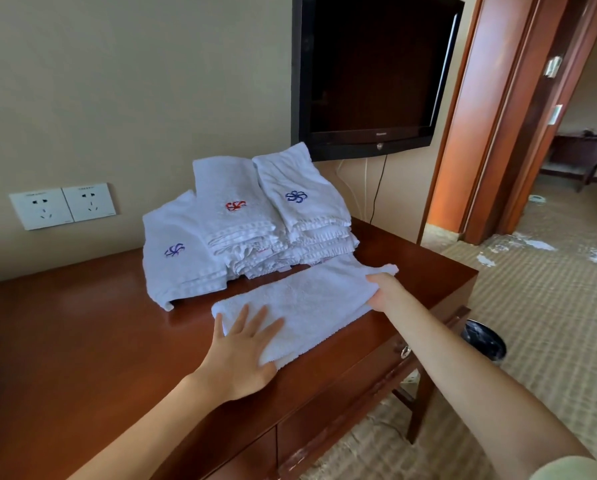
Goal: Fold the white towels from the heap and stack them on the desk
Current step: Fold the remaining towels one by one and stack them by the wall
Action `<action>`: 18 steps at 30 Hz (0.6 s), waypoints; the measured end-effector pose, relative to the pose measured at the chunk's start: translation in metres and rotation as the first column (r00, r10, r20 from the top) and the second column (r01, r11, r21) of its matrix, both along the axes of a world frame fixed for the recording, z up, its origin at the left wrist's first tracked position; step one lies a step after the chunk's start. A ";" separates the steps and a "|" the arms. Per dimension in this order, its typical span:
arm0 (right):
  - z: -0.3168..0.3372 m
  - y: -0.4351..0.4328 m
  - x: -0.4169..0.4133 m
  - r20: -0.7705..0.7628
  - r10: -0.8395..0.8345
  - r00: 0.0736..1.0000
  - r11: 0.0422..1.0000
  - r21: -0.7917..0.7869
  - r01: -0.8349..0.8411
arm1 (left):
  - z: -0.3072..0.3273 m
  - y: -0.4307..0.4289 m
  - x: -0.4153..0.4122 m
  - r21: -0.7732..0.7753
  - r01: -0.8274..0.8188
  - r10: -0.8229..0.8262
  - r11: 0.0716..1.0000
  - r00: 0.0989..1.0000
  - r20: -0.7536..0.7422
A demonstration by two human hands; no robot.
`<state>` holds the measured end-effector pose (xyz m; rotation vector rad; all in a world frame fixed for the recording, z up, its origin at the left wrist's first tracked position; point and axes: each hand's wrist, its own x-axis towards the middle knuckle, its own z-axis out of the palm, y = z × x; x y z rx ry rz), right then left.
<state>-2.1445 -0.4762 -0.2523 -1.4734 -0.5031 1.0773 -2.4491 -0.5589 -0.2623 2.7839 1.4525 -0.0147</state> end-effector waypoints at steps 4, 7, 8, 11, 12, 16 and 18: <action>0.010 -0.019 -0.003 0.369 -0.269 0.890 0.963 0.077 0.259 | 0.007 0.004 0.003 -0.081 0.041 -0.033 0.996 0.994 0.103; 0.010 -0.027 -0.033 0.842 -0.160 0.516 0.981 0.196 -0.015 | 0.012 0.014 0.012 -0.073 0.067 -0.044 0.995 0.956 0.289; 0.007 -0.028 -0.042 0.914 -0.090 0.395 0.972 0.168 -0.167 | 0.011 0.019 0.016 -0.054 0.055 -0.036 0.997 0.953 0.301; -0.004 -0.028 -0.069 0.973 0.218 0.077 0.861 -0.155 -0.485 | -0.003 0.028 0.024 -0.016 0.002 0.001 1.000 0.980 0.197; -0.011 -0.025 -0.073 0.955 0.295 -0.020 0.829 -0.267 -0.491 | -0.009 0.030 0.024 -0.010 -0.015 0.017 1.000 0.983 0.181; -0.024 -0.019 -0.064 0.910 0.414 -0.026 0.833 -0.390 -0.393 | -0.012 0.032 0.021 -0.013 -0.025 0.027 1.000 0.979 0.203; -0.024 -0.021 -0.052 0.906 0.422 -0.025 0.854 -0.406 -0.326 | -0.011 0.031 0.020 -0.019 -0.020 0.024 1.000 0.980 0.199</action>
